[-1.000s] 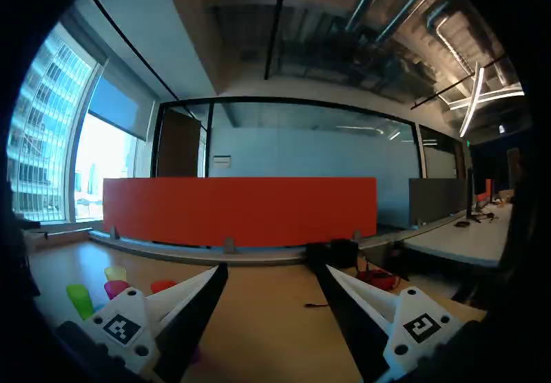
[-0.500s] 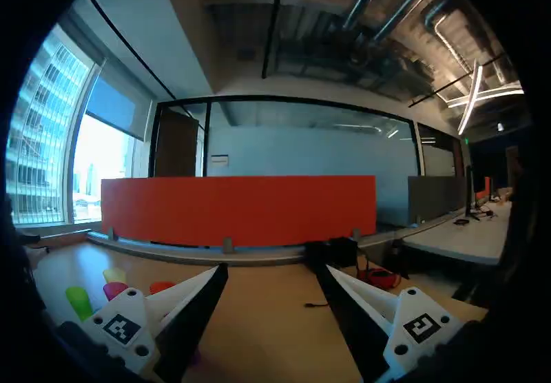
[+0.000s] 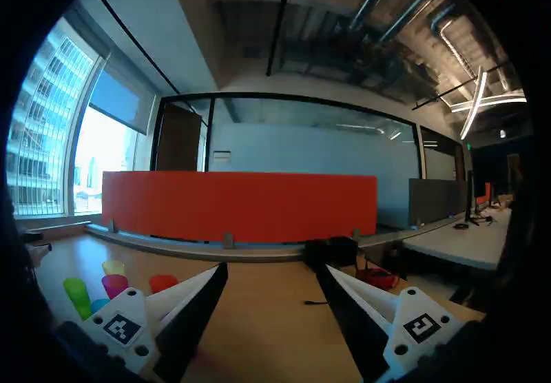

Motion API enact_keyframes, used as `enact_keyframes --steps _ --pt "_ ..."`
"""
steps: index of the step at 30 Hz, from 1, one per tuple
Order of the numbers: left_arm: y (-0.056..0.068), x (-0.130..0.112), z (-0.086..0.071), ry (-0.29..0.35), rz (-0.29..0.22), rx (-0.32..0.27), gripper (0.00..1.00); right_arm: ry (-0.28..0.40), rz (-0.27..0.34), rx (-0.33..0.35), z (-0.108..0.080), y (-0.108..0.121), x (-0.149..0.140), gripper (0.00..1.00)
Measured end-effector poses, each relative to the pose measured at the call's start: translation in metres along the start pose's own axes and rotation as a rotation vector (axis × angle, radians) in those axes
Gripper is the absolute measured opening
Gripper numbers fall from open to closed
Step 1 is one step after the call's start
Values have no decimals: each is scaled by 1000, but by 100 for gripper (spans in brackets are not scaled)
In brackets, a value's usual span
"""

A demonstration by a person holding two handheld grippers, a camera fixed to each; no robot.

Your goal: Pour water

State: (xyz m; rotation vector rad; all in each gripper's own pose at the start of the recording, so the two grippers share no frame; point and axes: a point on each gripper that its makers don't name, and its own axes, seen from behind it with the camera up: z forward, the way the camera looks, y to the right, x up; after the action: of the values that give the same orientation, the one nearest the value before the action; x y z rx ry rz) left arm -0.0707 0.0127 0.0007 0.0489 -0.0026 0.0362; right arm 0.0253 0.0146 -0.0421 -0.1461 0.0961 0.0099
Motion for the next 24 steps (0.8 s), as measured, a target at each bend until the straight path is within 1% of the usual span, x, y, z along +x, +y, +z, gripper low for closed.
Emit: enact_keyframes --steps 6,14,24 --pt "0 -7 2 -9 -13 -7 96 4 16 4 -2 1 -1 100" --pt "-3 -9 3 -9 -56 -14 96 14 40 17 -2 0 3 100" --pt "-4 -9 2 -6 -60 -18 96 24 49 22 -4 0 8 100"
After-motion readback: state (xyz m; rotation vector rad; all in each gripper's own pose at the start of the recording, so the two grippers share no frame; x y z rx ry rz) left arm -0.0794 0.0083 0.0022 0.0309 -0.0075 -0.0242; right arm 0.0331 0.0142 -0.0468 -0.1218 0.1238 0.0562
